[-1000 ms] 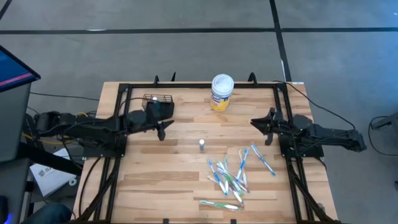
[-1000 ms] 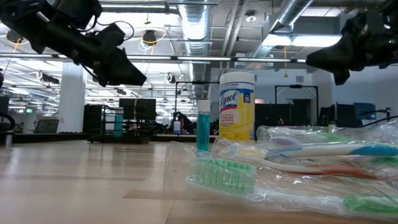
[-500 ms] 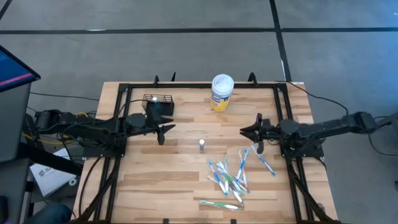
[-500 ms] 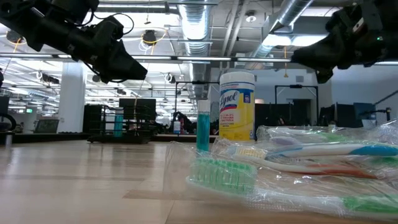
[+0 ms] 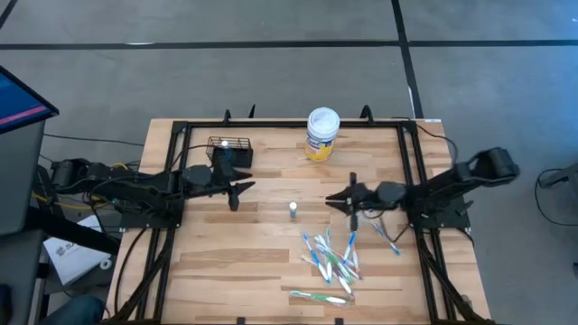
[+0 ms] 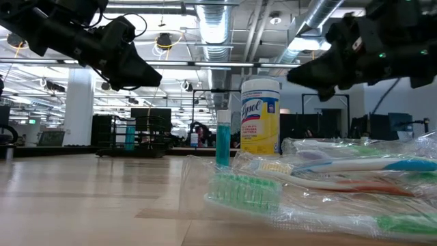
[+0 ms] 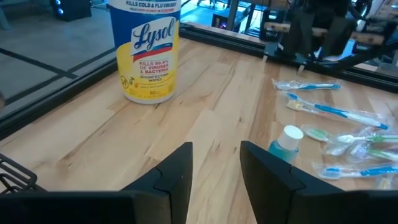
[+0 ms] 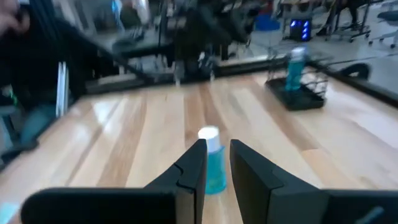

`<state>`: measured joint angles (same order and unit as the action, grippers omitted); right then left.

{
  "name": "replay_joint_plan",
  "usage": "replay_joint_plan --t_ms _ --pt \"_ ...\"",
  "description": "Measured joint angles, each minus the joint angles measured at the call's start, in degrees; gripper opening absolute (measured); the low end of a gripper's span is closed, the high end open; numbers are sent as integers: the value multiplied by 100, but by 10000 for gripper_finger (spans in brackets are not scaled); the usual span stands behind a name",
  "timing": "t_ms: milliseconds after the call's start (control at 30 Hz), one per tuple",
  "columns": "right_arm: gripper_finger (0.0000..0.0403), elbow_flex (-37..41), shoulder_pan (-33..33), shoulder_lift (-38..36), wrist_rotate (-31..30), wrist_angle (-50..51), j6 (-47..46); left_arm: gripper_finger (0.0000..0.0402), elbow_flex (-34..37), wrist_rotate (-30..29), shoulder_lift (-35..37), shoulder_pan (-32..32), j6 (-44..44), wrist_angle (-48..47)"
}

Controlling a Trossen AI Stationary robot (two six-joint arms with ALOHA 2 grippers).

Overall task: Pick & Place toothbrushing station
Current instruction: Put the blue mouthwash into the mesh organizer

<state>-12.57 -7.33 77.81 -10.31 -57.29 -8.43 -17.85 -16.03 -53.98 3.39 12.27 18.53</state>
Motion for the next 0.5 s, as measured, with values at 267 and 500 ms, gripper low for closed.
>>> replay_joint_plan --t_ms 267,500 --pt "63 -1247 -138 1618 59 1 448 127 -1 0 0 -11 -5 8" --pt "97 -1679 -45 1902 107 614 412 127 0 2 0 -11 -42 6"
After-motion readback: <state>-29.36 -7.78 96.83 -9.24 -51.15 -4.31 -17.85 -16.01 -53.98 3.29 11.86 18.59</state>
